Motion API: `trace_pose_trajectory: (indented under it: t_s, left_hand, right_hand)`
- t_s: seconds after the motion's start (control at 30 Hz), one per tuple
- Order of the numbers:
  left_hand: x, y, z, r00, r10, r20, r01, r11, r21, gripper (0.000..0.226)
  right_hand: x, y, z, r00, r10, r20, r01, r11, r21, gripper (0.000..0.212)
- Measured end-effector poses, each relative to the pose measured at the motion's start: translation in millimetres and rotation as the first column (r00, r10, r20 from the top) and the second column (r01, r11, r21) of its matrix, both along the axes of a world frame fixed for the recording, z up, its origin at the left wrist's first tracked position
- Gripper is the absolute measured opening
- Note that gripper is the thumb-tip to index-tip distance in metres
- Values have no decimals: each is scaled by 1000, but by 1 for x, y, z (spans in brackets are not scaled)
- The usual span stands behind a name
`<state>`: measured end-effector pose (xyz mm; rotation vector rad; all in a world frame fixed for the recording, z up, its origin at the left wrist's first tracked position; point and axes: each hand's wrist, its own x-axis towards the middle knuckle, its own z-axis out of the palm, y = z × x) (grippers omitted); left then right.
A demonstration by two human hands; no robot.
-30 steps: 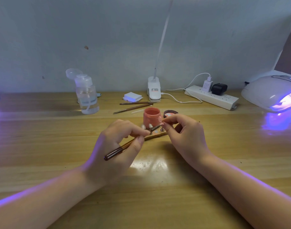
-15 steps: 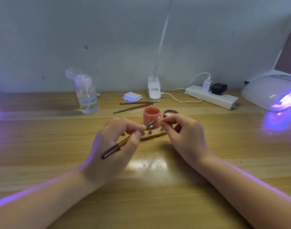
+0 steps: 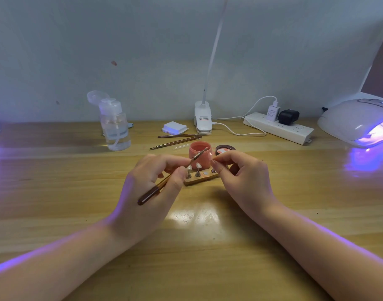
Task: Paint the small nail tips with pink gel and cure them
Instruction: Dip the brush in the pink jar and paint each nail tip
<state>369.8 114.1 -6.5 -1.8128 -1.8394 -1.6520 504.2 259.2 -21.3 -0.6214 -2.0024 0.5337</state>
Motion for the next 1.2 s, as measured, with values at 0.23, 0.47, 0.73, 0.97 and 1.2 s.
trace_pose_trajectory:
  t_s: [0.23, 0.47, 0.73, 0.97, 1.2]
  left_hand:
    - [1, -1, -1, 995, -61, 73, 60, 998, 24, 20]
    - [1, 0, -1, 997, -38, 62, 40, 998, -38, 24]
    - [2, 1, 0, 992, -34, 120, 36, 999, -17, 20]
    - [1, -1, -2, 986, -101, 131, 101, 995, 10, 22]
    - [3, -1, -1, 991, -70, 113, 73, 997, -24, 24]
  right_hand:
    - [1, -1, 1, 1000, 18, -8, -18, 999, -41, 4]
    - [1, -2, 1, 999, 39, -29, -42, 995, -91, 4]
    - [0, -2, 0, 997, 61, -49, -66, 991, -117, 5]
    - [1, -2, 0, 996, 68, -54, -74, 990, -120, 4]
    - [1, -3, 2, 998, 51, -40, -54, 994, -99, 2]
